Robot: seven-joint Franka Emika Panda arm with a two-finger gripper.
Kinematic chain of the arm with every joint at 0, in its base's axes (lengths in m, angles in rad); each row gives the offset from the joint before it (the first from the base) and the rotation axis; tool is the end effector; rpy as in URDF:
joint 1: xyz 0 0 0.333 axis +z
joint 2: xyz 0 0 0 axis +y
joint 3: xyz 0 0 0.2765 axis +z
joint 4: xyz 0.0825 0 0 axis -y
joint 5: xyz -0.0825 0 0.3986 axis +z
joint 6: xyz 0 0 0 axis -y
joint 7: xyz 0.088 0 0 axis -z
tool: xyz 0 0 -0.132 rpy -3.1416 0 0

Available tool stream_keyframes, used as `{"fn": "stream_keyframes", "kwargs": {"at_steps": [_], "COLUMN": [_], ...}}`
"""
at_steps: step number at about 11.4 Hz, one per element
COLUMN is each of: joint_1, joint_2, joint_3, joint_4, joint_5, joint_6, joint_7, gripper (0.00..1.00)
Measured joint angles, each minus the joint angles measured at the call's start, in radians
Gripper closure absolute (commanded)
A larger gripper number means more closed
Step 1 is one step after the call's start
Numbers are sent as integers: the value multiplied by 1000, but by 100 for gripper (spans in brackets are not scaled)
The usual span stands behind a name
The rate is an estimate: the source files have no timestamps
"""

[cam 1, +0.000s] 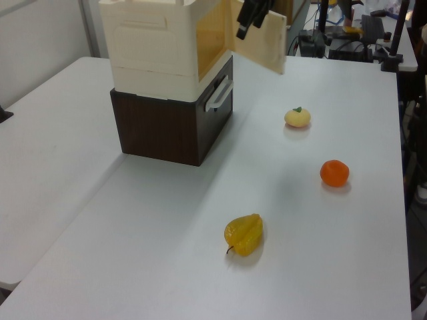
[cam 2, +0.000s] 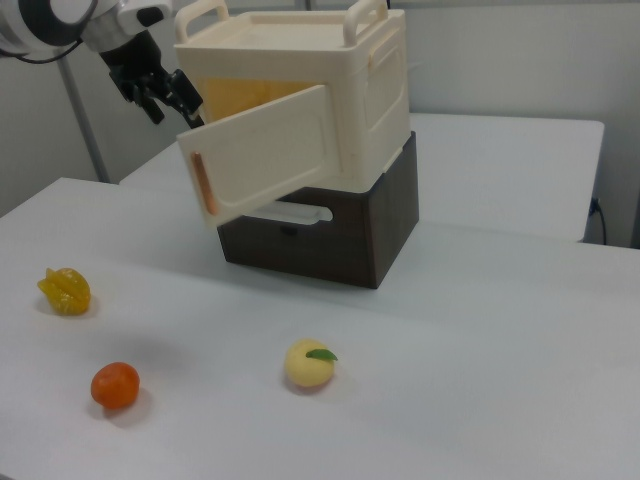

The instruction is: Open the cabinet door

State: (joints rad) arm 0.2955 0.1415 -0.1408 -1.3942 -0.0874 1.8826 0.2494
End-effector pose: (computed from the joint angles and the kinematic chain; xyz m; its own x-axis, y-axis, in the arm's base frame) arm 0.6361 0.0967 0.5987 0.9322 -0.0689 0.3554 -0.0812 -0.9965 0.0198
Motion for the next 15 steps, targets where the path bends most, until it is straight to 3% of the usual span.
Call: {"fn": "stream_keyframes", "kwargs": {"at_steps": [3, 8, 15], "joint_1": [-31, -38, -86], "joint_2": [-41, -33, -32], "joint_3": [-2, -2, -2], "joint_4": [1, -37, -153], "joint_5": [0, 1, 2], "joint_6": [-113, -227, -236], "joint_7": [-87, -156, -206], "gripper": [0, 0, 0]}}
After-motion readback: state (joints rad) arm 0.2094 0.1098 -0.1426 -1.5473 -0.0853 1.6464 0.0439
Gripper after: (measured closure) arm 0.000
